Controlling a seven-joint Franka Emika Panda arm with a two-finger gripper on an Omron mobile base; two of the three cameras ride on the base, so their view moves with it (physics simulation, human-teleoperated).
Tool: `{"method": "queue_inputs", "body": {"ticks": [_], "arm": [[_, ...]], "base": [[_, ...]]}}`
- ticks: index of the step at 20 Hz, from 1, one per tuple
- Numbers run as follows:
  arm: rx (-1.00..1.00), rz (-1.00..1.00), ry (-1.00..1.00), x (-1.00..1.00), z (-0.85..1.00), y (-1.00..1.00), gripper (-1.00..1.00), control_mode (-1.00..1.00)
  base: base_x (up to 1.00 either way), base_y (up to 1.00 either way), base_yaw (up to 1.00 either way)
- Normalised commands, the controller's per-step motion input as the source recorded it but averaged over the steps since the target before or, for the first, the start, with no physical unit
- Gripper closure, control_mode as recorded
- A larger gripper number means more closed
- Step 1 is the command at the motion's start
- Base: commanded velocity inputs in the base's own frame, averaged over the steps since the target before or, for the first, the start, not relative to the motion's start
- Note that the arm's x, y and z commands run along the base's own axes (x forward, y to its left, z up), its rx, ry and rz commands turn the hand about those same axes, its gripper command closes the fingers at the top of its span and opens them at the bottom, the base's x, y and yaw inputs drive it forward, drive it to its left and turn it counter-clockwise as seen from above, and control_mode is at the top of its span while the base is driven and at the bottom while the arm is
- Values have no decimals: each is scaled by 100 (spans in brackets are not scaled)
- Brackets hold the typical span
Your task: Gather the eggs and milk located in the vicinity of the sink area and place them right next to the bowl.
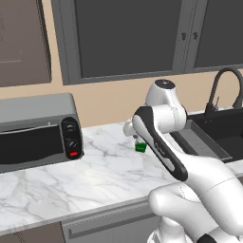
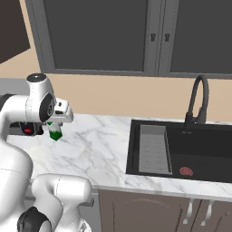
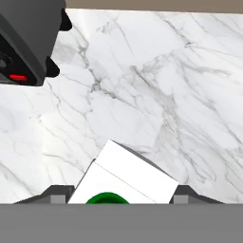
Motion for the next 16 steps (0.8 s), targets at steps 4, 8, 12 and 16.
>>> {"method": "queue_inputs", "body": {"ticks": [4, 8, 12, 16], "arm": [[-1, 0, 0, -6, 1, -62, 100, -100], [0, -2, 0, 1, -1, 0, 100, -100], [0, 0, 0, 0, 0, 0, 100, -100], [0, 0, 0, 0, 0, 0, 100, 100]], "base": [[0, 0, 0], [0, 0, 0], [0, 0, 0], [-15, 0, -1]]}}
